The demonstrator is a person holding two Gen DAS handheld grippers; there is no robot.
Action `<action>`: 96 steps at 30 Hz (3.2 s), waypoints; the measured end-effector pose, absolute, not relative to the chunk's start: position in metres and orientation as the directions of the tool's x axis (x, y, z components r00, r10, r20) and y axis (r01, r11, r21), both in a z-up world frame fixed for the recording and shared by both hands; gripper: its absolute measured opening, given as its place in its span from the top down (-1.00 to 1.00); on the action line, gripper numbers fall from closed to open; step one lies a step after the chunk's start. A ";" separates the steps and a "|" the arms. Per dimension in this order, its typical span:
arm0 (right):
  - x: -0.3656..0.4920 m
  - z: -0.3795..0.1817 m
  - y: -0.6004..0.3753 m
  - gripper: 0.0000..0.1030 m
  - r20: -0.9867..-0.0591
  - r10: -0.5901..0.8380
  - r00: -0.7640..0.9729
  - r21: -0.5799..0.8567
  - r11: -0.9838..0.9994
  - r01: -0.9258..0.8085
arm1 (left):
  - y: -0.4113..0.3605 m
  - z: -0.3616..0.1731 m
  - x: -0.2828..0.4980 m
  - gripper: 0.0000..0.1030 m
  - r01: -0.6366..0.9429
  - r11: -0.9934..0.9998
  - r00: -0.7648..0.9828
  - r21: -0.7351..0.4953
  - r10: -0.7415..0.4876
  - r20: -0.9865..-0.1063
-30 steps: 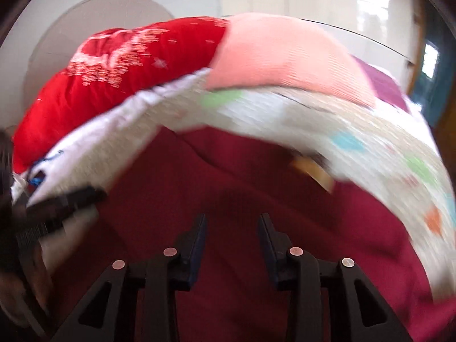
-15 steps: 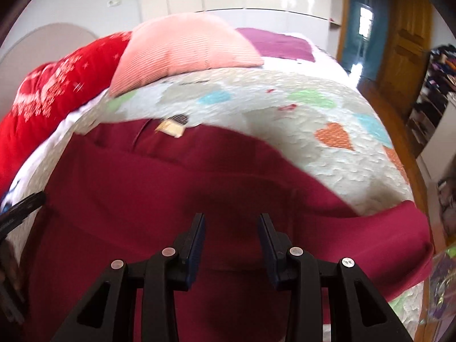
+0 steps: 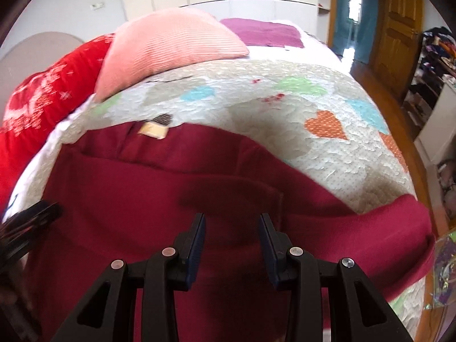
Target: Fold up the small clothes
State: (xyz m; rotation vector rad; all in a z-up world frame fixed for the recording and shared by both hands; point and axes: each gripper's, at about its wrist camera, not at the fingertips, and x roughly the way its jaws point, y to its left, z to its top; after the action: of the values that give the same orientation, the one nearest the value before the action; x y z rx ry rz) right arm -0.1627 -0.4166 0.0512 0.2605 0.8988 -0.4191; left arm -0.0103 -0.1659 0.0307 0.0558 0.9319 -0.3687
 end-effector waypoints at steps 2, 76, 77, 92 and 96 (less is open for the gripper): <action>-0.167 0.049 -0.407 0.31 -0.805 -0.252 0.538 0.014 0.897 0.441 | -0.168 0.028 -0.011 -0.29 0.332 0.938 0.542 -0.099 -0.276 -0.794; -0.396 -0.025 -0.707 0.81 -0.759 -0.097 0.644 0.626 0.166 0.762 | -0.242 0.031 -0.053 -0.29 0.473 0.873 0.469 -0.119 -0.364 -0.804; -0.401 -0.020 -0.705 0.84 -0.752 -0.117 0.649 0.625 0.188 0.758 | -0.242 0.032 -0.053 -0.29 0.473 0.873 0.467 -0.124 -0.367 -0.804; -0.320 0.139 -0.557 0.88 -0.431 0.015 0.902 0.675 0.669 0.311 | -0.200 0.072 -0.045 -0.29 0.400 0.868 0.495 -0.293 -0.474 -0.728; -0.262 0.132 -0.485 0.88 -0.413 0.200 0.889 0.665 0.732 0.144 | -0.186 0.072 -0.038 -0.29 0.382 0.842 0.469 -0.380 -0.531 -0.705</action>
State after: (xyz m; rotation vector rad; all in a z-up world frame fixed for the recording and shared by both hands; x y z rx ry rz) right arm -0.2620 -0.4848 0.1316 0.7561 0.4873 0.0324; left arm -0.0381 -0.1863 0.0724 -0.1787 0.9263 -0.5631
